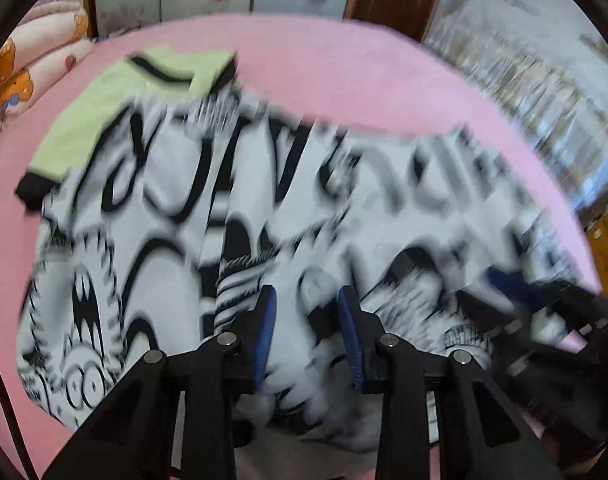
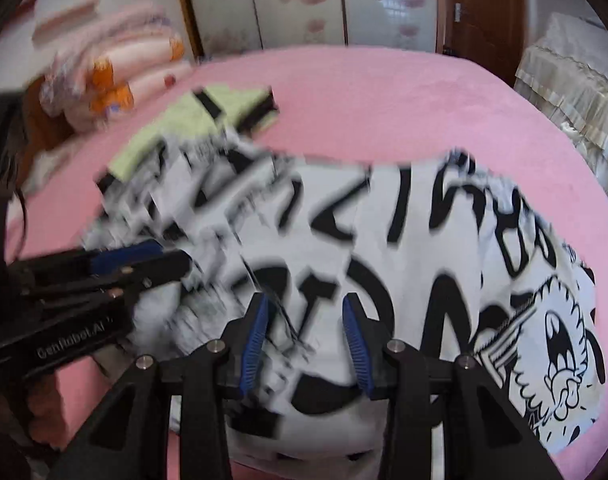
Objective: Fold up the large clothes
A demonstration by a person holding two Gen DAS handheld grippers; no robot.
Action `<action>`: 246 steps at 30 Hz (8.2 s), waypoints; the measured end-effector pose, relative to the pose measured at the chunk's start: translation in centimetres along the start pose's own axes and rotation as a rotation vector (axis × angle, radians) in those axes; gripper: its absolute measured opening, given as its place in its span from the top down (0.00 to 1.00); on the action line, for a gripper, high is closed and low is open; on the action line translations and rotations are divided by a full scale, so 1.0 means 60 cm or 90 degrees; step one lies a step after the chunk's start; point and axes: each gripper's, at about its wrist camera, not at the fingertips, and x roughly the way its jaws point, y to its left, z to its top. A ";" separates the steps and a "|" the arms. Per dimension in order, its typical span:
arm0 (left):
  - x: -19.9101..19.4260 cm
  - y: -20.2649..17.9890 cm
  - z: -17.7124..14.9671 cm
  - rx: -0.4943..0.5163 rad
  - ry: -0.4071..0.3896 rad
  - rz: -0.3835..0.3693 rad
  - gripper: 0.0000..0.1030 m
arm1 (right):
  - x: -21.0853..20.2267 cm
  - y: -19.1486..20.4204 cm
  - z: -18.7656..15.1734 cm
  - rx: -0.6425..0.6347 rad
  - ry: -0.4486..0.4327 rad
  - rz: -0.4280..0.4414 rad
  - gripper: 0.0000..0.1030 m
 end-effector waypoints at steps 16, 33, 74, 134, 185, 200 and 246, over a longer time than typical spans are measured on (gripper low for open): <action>0.010 0.005 -0.044 -0.028 -0.043 0.006 0.74 | -0.005 -0.100 -0.087 0.071 -0.012 -0.103 0.56; -0.080 -0.007 -0.048 -0.067 -0.066 0.020 0.35 | -0.033 -0.076 -0.078 0.110 0.014 -0.114 0.56; -0.207 0.075 -0.183 -0.138 -0.081 -0.097 0.11 | -0.190 0.077 -0.072 0.103 -0.106 -0.052 0.37; -0.095 -0.397 0.039 0.248 -0.254 -0.029 0.87 | -0.153 -0.289 -0.218 0.395 -0.063 -0.033 0.81; -0.032 -0.135 -0.007 -0.084 -0.020 -0.122 0.23 | -0.111 -0.317 -0.207 0.356 -0.004 0.104 0.75; 0.007 -0.305 -0.014 0.118 -0.040 -0.018 0.23 | -0.136 -0.384 -0.262 0.392 -0.063 -0.002 0.80; 0.080 -0.190 0.133 -0.029 0.041 -0.134 0.14 | -0.118 -0.444 -0.073 0.288 -0.088 -0.089 0.96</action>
